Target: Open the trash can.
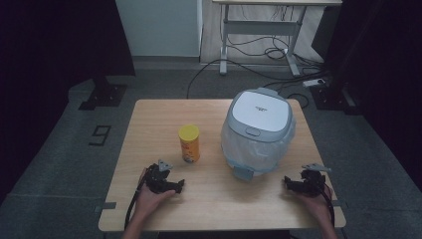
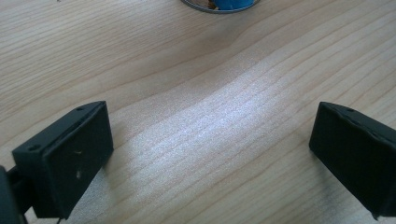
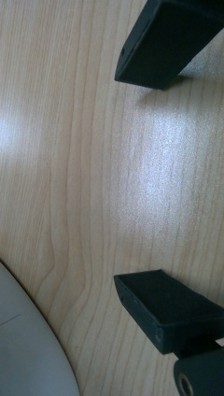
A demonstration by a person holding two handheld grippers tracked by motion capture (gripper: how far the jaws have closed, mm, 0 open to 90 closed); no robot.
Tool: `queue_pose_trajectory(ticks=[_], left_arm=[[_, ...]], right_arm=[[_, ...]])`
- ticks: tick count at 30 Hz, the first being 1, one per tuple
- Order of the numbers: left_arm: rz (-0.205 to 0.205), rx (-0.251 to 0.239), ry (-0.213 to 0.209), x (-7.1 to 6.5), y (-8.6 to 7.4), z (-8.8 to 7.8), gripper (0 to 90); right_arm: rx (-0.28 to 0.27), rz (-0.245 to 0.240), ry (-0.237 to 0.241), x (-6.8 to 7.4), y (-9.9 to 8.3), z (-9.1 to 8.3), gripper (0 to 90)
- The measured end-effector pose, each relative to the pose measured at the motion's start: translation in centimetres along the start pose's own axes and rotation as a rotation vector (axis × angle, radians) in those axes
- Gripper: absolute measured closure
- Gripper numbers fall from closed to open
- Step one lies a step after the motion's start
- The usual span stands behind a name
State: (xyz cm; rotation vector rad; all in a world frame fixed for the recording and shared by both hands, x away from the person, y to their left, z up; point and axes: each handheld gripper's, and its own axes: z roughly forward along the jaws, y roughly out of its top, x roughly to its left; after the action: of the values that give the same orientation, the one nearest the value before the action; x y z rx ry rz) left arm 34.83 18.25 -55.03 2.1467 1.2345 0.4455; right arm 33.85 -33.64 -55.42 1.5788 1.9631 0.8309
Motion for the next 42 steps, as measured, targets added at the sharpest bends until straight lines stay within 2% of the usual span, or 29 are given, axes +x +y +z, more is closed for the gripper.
queue_pose_trajectory(ticks=[2,5,10,19,22,24,25,27,28,33,34,35,36,37,39,40,42], left_arm=[[0.0,0.0,0.0,0.0,0.0,0.0,0.0],[-0.001,-0.001,0.0,0.0,0.0,0.0,0.0],[-0.001,-0.001,0.0,0.0,0.0,0.0,0.0],[0.001,-0.001,-0.004,0.1,0.1,0.1,0.0],[0.002,-0.001,-0.004,0.1,0.1,0.1,0.0],[0.007,0.0,-0.007,0.1,0.0,0.0,0.0],[0.007,0.0,-0.007,0.1,0.0,0.0,0.0],[0.011,0.0,-0.011,0.2,0.0,0.0,0.0],[0.011,0.0,-0.011,0.2,0.0,0.0,0.0],[0.015,0.0,-0.015,0.2,0.0,0.0,0.0],[0.015,0.0,-0.015,0.2,0.0,0.0,0.0],[0.015,0.0,-0.015,0.2,0.0,0.0,0.0],[0.015,0.0,-0.015,0.2,0.0,0.0,0.0],[0.015,0.0,-0.015,0.2,0.0,0.0,0.0],[0.016,0.0,-0.016,0.2,0.0,0.0,0.0],[0.016,0.0,-0.016,0.2,0.0,0.0,0.0],[0.017,0.0,-0.016,0.3,0.0,0.0,0.0]], right_arm=[[-0.001,0.001,-0.001,0.0,0.0,0.0,5.1],[-0.011,0.031,-0.026,0.0,0.0,-0.3,13.0],[-0.011,0.03,-0.026,-0.1,0.0,-0.3,13.7],[-0.022,0.035,-0.004,-0.6,0.1,-0.4,21.6],[-0.032,0.051,0.025,-0.7,0.2,-0.7,24.1],[-0.068,0.048,0.042,-0.7,0.4,-1.6,29.1],[-0.068,0.048,0.042,-0.7,0.4,-1.6,29.1],[-0.106,0.067,0.083,-0.7,0.7,-2.7,35.7],[-0.106,0.067,0.083,-0.7,0.7,-2.7,35.7],[-0.161,0.04,0.142,-0.3,1.2,-4.5,50.1],[-0.183,0.038,0.157,-0.2,1.4,-5.2,56.0],[-0.183,0.038,0.157,-0.2,1.4,-5.2,56.0],[-0.21,0.037,0.184,-0.1,1.7,-5.9,62.5],[-0.21,0.037,0.184,-0.1,1.7,-5.9,62.5],[-0.243,0.035,0.217,0.0,2.2,-6.8,71.1],[-0.243,0.035,0.217,0.0,2.2,-6.8,71.1],[-0.268,0.038,0.251,0.1,2.6,-7.5,78.5]])
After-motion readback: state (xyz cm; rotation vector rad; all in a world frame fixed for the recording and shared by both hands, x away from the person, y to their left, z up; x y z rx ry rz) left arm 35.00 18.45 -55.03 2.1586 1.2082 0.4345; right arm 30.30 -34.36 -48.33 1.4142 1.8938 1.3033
